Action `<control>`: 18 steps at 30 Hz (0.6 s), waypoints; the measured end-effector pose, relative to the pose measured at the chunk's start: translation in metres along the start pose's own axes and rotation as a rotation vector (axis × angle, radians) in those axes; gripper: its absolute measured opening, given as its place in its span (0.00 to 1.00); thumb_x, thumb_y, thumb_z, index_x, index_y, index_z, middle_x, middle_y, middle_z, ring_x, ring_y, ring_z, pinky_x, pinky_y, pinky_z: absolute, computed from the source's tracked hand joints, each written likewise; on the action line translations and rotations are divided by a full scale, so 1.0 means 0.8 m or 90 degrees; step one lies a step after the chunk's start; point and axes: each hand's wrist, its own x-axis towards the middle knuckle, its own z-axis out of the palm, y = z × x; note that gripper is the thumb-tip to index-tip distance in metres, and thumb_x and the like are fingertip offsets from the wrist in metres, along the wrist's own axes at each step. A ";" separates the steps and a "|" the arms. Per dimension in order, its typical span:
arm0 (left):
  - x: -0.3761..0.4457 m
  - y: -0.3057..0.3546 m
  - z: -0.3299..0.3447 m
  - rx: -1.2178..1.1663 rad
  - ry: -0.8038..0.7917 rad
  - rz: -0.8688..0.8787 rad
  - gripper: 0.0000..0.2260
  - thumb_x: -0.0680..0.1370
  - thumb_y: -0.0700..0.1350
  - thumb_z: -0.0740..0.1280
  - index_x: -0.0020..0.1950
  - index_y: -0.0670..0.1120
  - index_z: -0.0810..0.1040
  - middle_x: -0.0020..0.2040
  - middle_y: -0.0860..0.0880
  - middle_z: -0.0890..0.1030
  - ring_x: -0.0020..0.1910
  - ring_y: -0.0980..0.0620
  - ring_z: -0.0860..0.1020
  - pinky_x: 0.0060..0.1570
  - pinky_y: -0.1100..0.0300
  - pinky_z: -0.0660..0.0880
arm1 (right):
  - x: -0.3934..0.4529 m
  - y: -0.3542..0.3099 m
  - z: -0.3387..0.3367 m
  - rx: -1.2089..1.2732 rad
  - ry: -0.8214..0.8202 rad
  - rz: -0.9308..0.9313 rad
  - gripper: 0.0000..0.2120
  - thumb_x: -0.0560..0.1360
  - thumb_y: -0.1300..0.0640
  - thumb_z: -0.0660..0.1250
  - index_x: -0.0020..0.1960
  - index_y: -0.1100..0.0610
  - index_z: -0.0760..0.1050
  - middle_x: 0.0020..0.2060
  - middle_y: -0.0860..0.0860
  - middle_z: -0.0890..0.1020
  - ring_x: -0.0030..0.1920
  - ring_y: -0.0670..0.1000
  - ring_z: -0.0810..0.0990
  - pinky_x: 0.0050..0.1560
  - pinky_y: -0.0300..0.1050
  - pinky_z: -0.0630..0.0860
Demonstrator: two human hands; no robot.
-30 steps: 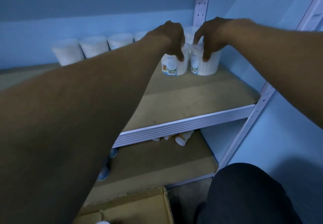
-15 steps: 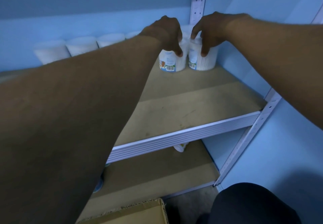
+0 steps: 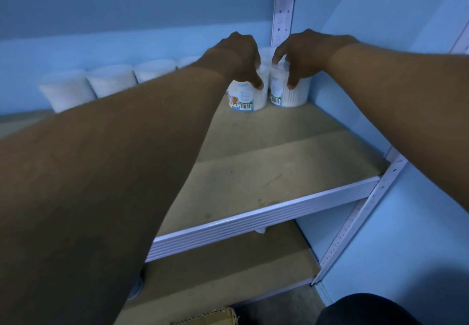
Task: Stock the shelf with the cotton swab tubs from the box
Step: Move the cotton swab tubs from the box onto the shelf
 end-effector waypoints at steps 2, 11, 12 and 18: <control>0.002 0.000 0.000 0.003 -0.001 -0.002 0.28 0.66 0.59 0.79 0.62 0.49 0.81 0.60 0.49 0.82 0.56 0.46 0.80 0.59 0.51 0.77 | 0.003 0.002 0.001 0.001 0.002 -0.001 0.33 0.66 0.55 0.82 0.69 0.47 0.74 0.67 0.53 0.75 0.66 0.58 0.73 0.66 0.56 0.73; 0.005 0.002 -0.003 0.015 -0.013 -0.007 0.29 0.67 0.59 0.79 0.64 0.48 0.81 0.60 0.48 0.82 0.56 0.46 0.80 0.55 0.54 0.76 | 0.014 0.007 0.003 -0.007 -0.012 -0.002 0.35 0.66 0.55 0.82 0.70 0.47 0.73 0.66 0.54 0.75 0.66 0.58 0.74 0.65 0.55 0.73; 0.004 0.002 -0.004 0.015 -0.015 -0.006 0.29 0.67 0.59 0.79 0.64 0.48 0.81 0.60 0.48 0.82 0.56 0.46 0.80 0.56 0.54 0.76 | 0.015 0.008 0.004 -0.011 -0.017 -0.004 0.36 0.66 0.55 0.82 0.70 0.47 0.73 0.67 0.54 0.75 0.66 0.58 0.73 0.66 0.55 0.73; -0.008 0.002 0.000 0.017 -0.018 0.017 0.26 0.71 0.59 0.75 0.64 0.47 0.80 0.60 0.46 0.81 0.59 0.45 0.78 0.55 0.55 0.74 | 0.015 0.007 0.011 -0.020 -0.024 -0.009 0.42 0.68 0.48 0.79 0.77 0.48 0.63 0.74 0.53 0.69 0.72 0.58 0.69 0.69 0.57 0.70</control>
